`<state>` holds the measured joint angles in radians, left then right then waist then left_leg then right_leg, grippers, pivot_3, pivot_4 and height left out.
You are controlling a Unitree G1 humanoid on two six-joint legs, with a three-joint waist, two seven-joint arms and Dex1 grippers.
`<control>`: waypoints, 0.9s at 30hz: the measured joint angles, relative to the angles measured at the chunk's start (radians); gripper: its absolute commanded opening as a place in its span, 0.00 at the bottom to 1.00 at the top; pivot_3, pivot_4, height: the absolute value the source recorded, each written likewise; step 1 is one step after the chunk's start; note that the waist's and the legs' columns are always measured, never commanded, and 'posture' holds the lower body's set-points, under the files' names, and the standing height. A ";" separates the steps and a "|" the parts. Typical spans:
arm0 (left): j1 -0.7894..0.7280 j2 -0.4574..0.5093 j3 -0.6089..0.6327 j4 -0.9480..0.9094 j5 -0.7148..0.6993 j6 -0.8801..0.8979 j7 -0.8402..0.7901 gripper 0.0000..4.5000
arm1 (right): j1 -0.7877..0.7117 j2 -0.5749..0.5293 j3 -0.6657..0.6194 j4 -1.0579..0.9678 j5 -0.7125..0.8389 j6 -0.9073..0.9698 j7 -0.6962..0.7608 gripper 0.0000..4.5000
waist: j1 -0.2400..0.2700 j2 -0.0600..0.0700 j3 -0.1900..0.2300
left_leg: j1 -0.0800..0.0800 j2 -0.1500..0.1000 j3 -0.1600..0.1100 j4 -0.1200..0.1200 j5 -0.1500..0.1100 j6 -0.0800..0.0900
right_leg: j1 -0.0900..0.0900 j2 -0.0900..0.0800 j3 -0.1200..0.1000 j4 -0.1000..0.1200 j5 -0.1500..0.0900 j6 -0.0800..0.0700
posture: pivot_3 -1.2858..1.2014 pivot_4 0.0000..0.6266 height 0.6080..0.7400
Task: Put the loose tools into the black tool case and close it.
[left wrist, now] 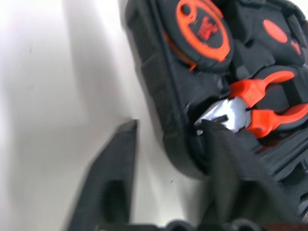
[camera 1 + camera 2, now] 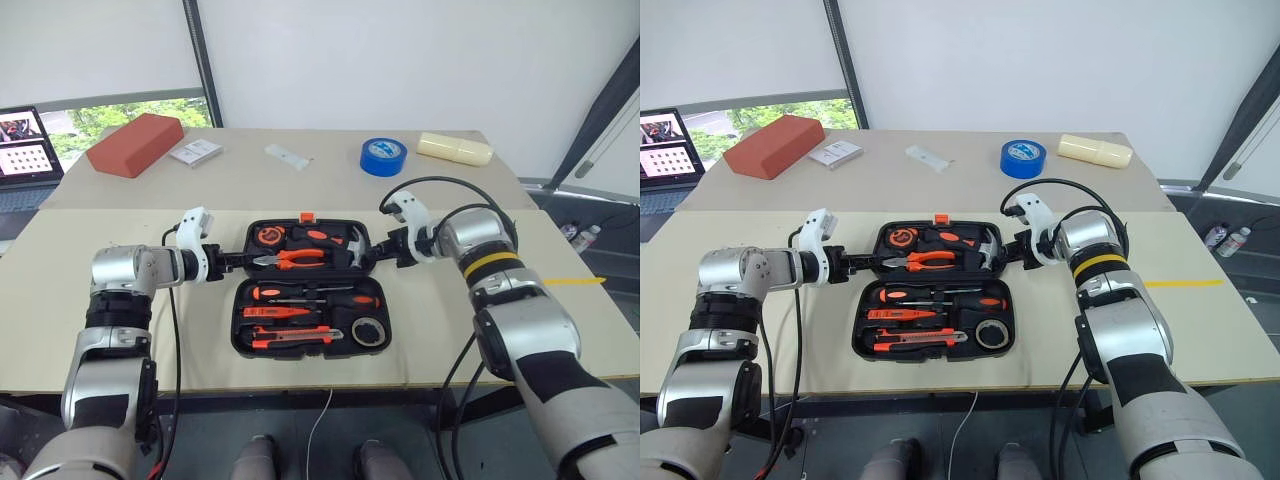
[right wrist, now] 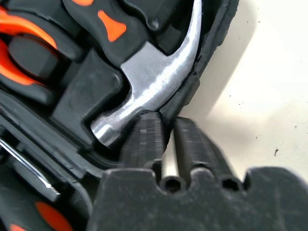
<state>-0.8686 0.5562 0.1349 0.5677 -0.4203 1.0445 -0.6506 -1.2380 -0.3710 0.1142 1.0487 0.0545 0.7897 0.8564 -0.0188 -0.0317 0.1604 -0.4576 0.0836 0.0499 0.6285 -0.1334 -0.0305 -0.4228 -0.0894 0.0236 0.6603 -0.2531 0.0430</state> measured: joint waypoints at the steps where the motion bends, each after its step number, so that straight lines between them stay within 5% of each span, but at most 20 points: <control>1: 0.000 -0.004 0.006 0.000 -0.001 -0.003 0.000 0.01 | 0.000 0.003 -0.011 0.004 0.004 0.000 -0.008 0.00 | 0.000 0.000 0.000 | 0.000 0.000 0.000 0.000 0.000 0.000 | 0.000 0.000 0.000 0.000 0.000 0.000 | 0.52 0.24 1.00; 5: 0.039 -0.027 0.055 -0.009 -0.015 -0.082 -0.007 0.01 | 0.037 0.008 -0.076 -0.011 0.035 -0.080 -0.027 0.00 | -0.002 0.000 0.000 | 0.000 0.000 0.000 0.000 0.001 0.000 | 0.000 0.000 0.000 0.001 0.000 0.000 | 0.52 0.24 1.00; 8: 0.168 -0.054 0.108 -0.085 -0.023 -0.316 -0.094 0.01 | 0.160 0.002 -0.118 -0.126 0.060 -0.289 0.008 0.00 | -0.001 0.000 0.001 | -0.002 0.000 0.000 -0.002 0.001 0.000 | -0.002 0.000 0.000 -0.003 0.001 0.000 | 0.52 0.24 1.00; 13: 0.366 -0.062 0.094 -0.218 0.059 -0.810 -0.211 0.01 | 0.406 -0.046 -0.103 -0.366 0.034 -0.853 0.074 0.00 | 0.004 0.001 0.003 | -0.004 0.000 0.002 -0.006 0.000 -0.001 | -0.003 -0.001 0.000 -0.008 0.001 0.001 | 0.52 0.24 1.00; 19: 0.547 -0.023 0.051 -0.299 0.152 -1.256 -0.265 0.01 | 0.554 -0.145 -0.043 -0.378 -0.078 -1.384 0.037 0.00 | 0.005 0.001 0.003 | -0.002 0.000 0.004 -0.006 0.000 -0.001 | 0.001 -0.002 0.000 -0.013 0.002 0.002 | 0.52 0.24 1.00; 27: 0.787 0.033 0.063 -0.329 0.188 -1.418 -0.281 0.61 | 0.664 -0.266 -0.002 -0.267 -0.179 -1.600 -0.006 0.57 | 0.006 0.001 0.003 | 0.003 0.000 0.005 -0.004 0.001 0.000 | 0.005 -0.002 0.001 -0.013 0.002 0.002 | 0.52 0.24 1.00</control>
<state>-0.0817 0.5894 0.1978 0.2383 -0.2319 -0.3734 -0.9316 -0.5736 -0.6365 0.1118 0.7817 -0.1245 -0.8106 0.8508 -0.0130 -0.0305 0.1637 -0.4545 0.0839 0.0545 0.6243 -0.1328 -0.0306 -0.4179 -0.0916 0.0249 0.6471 -0.2508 0.0447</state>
